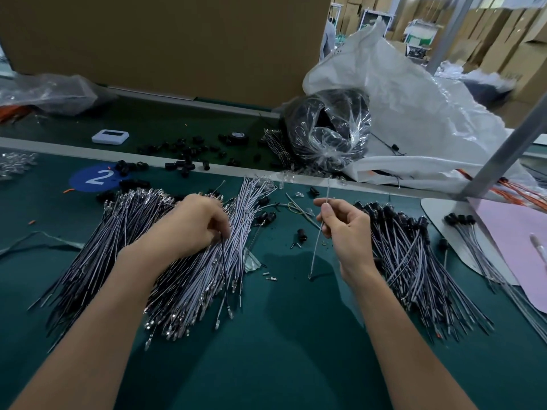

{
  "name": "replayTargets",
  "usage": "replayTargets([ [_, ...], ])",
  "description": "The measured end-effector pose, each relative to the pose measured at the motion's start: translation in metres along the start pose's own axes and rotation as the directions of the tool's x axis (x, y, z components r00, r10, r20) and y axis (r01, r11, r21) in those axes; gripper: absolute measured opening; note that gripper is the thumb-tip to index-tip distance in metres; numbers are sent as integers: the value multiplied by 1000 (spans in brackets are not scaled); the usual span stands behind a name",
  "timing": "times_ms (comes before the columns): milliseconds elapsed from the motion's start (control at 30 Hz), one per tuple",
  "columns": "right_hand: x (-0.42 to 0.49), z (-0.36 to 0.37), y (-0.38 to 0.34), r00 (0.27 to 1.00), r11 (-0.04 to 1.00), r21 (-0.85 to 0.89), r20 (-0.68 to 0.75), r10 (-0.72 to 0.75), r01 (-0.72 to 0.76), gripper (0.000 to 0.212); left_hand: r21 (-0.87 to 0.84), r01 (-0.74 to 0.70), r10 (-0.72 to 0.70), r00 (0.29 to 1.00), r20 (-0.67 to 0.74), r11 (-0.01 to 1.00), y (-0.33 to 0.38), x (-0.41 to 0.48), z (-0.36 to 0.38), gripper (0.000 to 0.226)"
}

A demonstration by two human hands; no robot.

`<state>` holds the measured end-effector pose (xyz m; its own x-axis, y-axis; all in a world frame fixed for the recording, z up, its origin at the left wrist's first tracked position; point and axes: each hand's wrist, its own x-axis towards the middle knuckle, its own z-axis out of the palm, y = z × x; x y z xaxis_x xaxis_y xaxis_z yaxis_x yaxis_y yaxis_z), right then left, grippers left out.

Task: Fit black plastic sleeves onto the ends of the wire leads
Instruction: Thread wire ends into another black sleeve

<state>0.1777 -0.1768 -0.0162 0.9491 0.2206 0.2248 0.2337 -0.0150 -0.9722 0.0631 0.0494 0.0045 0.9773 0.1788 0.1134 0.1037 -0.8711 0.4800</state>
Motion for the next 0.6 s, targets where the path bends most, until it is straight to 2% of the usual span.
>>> replayTargets([
  [200, 0, 0, 0, 1000, 1000, 6, 2, 1, -1, 19, -64, -96, 92, 994, -61, 993, -11, -4, -3, 21],
  [367, 0, 0, -1, 1000, 1000, -2, 13, -1, 1, 19, -71, -138, 126, 981, -150, 988, -17, -7, -12, 23],
  [500, -1, 0, -1, 1000, 1000, -5, 23, 0, 0, 19, -107, -132, 112, 979, -173, 985, -14, -8, -15, 29],
  [600, -1, 0, -1, 1000, 1000, -1, 25, 1, -1, 19, -186, -121, 70, 963, -258, 975, -9, -7, -15, 26],
])
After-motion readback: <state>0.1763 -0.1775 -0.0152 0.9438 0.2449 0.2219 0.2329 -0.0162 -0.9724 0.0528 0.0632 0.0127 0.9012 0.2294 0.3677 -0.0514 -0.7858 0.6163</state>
